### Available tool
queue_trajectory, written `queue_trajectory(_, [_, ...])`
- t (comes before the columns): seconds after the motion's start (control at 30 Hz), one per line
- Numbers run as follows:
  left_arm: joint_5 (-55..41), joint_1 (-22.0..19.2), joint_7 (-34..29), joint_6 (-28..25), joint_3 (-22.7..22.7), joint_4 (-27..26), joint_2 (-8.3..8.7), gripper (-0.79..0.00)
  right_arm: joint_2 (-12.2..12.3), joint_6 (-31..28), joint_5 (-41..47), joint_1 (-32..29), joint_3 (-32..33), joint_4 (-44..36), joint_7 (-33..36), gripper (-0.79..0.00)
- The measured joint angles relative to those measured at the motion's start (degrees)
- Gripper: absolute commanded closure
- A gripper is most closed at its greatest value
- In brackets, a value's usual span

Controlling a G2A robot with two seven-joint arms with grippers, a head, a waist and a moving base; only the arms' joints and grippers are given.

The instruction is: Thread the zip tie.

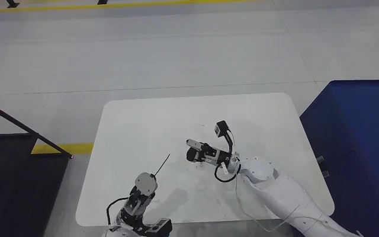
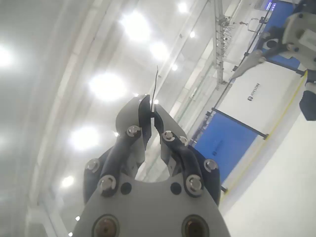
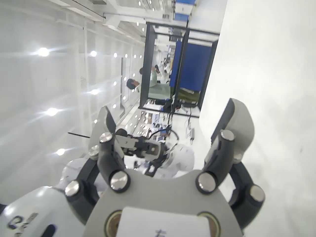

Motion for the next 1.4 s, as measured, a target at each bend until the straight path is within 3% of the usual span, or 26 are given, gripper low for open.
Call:
queue_trajectory(0.07, [0.18,0.12,-0.67,-0.14,-0.11,-0.74,-0.07,0.0,0.57,1.83,-0.06,-0.7,2.57,-2.48,2.25,-0.785])
queue_trajectory(0.3, [0.22,0.02,-0.46,-0.41,-0.28,-0.52,-0.03,0.0,0.43,0.12,0.51,-1.1,2.01,-2.58,2.92,-0.785])
queue_trajectory(0.4, [7.2,-0.16,-0.01,-1.56,-2.89,0.45,0.22,0.0,0.84,2.4,4.64,-0.73,2.9,-2.69,9.85,-0.785])
queue_trajectory(0.6, [34.02,3.37,-8.81,-11.96,-6.34,-4.8,-0.01,0.0,2.31,7.84,-2.53,-2.43,5.74,-6.09,18.67,-0.785])
queue_trajectory(0.73, [35.98,4.39,-6.49,-17.94,-5.51,-7.01,0.36,0.0,3.0,10.21,-3.21,-3.66,8.17,-7.38,20.09,-0.785])
queue_trajectory(0.9, [35.85,2.9,-6.73,-20.59,-3.62,-6.87,0.6,0.0,2.97,10.23,-3.91,-4.15,8.31,-7.83,20.75,-0.785])
queue_trajectory(0.97, [35.86,2.54,-7.06,-20.8,-2.99,-6.95,0.71,0.0,2.83,10.13,-4.51,-3.94,7.79,-7.61,20.9,-0.36])
queue_trajectory(1.4, [35.86,0.8,-11.26,-22.13,-0.23,-5.56,1.71,0.0,1.41,8.7,-4.38,-1.03,4.77,-3.82,23.0,-0.302])
